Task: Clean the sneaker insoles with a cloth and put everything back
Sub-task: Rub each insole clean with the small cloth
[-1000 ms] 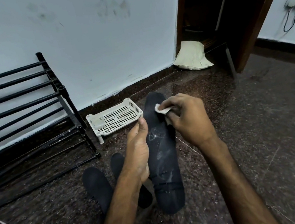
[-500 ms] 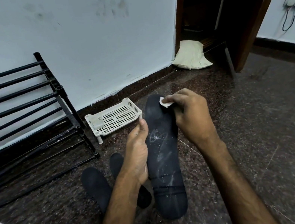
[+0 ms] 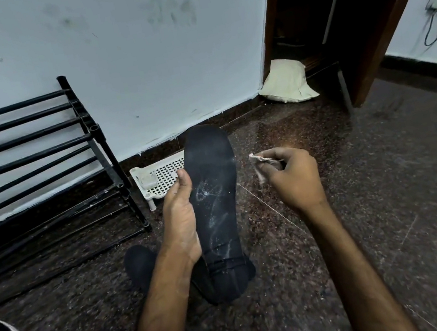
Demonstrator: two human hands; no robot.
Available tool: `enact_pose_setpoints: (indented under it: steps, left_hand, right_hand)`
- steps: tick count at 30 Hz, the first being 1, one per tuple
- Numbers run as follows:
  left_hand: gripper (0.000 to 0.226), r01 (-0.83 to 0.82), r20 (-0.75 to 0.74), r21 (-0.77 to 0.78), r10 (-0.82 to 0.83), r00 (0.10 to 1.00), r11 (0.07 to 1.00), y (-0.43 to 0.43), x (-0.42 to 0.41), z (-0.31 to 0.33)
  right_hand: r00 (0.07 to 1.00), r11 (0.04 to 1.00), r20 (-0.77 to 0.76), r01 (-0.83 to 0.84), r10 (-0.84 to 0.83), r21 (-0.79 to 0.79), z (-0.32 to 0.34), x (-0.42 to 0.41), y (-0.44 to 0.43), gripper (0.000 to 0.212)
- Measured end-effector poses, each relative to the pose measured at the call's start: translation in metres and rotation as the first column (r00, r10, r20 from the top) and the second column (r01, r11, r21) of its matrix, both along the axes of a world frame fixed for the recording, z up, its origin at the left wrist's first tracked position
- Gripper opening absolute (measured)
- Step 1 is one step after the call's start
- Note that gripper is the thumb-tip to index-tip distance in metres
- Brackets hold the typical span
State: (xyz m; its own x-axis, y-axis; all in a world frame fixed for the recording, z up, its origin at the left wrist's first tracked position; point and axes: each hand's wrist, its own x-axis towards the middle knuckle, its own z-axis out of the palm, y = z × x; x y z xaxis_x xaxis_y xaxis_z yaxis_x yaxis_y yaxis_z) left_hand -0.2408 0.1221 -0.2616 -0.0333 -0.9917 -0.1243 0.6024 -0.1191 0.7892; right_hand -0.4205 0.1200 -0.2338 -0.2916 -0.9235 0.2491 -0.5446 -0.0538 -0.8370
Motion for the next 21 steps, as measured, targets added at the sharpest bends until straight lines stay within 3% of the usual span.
enact_pose_setpoints:
  steps: [4,11,16,19,21]
  left_hand:
    - [0.042,0.008,-0.026,-0.021,-0.008,1.000,1.000,-0.001,0.002,-0.002]
    - [0.044,0.065,-0.062,-0.064,-0.069,0.996,0.996,0.001,0.000,-0.002]
    - [0.073,0.340,-0.151,-0.044,-0.343,0.927,0.939,0.003,0.005,-0.008]
    - [0.075,0.426,-0.132,-0.033,-0.426,0.895,0.904,0.004,0.003,-0.016]
    - [0.077,0.439,-0.119,-0.003,-0.436,0.892,0.899,0.002,0.000,-0.016]
  right_hand:
    - [0.917,0.993,0.386,-0.117,0.098,0.024,0.003,0.014,0.000,0.018]
    - [0.852,0.975,0.475,-0.210,0.220,-0.075,0.004,0.023,-0.002,0.015]
    - [0.782,0.987,0.602,-0.125,0.161,-0.102,0.003,0.023,-0.005,0.014]
    - [0.853,0.992,0.506,-0.109,0.129,-0.069,0.000,0.022,-0.006,0.015]
    - [0.981,0.997,0.189,-0.034,0.047,-0.071,0.001,0.020,-0.004,0.019]
